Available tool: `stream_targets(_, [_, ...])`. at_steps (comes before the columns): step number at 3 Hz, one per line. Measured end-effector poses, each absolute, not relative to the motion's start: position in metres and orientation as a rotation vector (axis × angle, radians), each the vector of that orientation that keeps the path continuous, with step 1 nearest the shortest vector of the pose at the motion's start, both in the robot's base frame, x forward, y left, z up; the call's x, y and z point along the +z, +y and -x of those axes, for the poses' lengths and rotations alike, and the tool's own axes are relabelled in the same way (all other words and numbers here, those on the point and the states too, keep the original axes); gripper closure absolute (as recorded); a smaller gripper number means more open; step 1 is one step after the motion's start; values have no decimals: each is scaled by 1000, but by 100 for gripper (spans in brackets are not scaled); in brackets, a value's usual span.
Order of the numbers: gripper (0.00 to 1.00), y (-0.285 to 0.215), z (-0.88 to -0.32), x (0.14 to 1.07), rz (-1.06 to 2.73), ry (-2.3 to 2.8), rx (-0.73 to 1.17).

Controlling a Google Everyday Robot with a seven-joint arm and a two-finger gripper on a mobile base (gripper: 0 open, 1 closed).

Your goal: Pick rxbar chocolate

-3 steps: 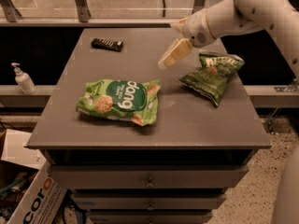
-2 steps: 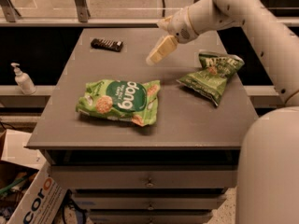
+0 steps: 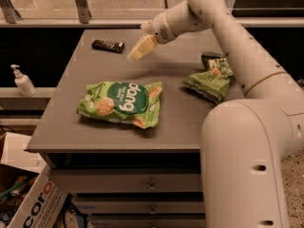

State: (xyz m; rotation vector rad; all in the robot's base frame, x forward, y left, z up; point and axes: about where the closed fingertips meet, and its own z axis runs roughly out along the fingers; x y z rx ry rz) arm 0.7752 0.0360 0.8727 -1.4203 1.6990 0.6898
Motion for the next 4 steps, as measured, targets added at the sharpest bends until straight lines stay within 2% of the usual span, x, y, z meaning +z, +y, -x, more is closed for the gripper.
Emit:
stream_targets(2, [0,56,-801,874,1254,1690,708])
stream_targets(4, [0,71,-799,862,1186,1695,751])
